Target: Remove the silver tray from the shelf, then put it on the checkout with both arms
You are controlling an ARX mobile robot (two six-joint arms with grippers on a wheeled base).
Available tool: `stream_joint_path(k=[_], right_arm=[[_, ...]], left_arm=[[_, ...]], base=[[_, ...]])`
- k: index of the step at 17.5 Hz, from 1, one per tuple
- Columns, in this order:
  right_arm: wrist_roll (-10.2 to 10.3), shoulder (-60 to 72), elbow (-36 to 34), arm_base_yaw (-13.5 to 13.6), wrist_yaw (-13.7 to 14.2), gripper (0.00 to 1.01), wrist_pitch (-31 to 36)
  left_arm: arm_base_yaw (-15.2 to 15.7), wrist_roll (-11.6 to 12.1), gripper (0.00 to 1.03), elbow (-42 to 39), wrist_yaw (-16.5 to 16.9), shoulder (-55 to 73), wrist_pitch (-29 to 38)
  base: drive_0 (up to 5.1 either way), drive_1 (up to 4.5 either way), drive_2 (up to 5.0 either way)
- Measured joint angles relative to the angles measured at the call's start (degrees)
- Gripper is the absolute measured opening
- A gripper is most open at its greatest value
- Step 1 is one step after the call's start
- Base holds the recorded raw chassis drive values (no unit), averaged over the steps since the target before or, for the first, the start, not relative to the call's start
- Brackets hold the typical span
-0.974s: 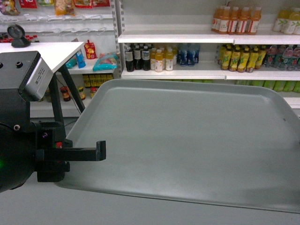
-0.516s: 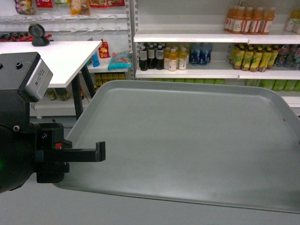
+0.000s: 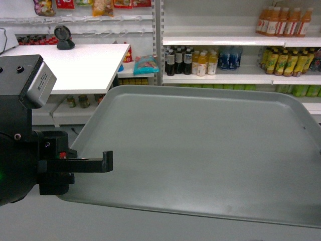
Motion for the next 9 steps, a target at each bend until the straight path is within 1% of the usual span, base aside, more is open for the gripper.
stream_joint_path(k=[9], right_arm=[[0.00,0.00,0.00,0.00,-0.02,0.03,0.07]], left_arm=[[-0.02,-0.02,0.03,0.00,-0.02,0.00,0.04]], base=[[-4.9,2.48,2.5]])
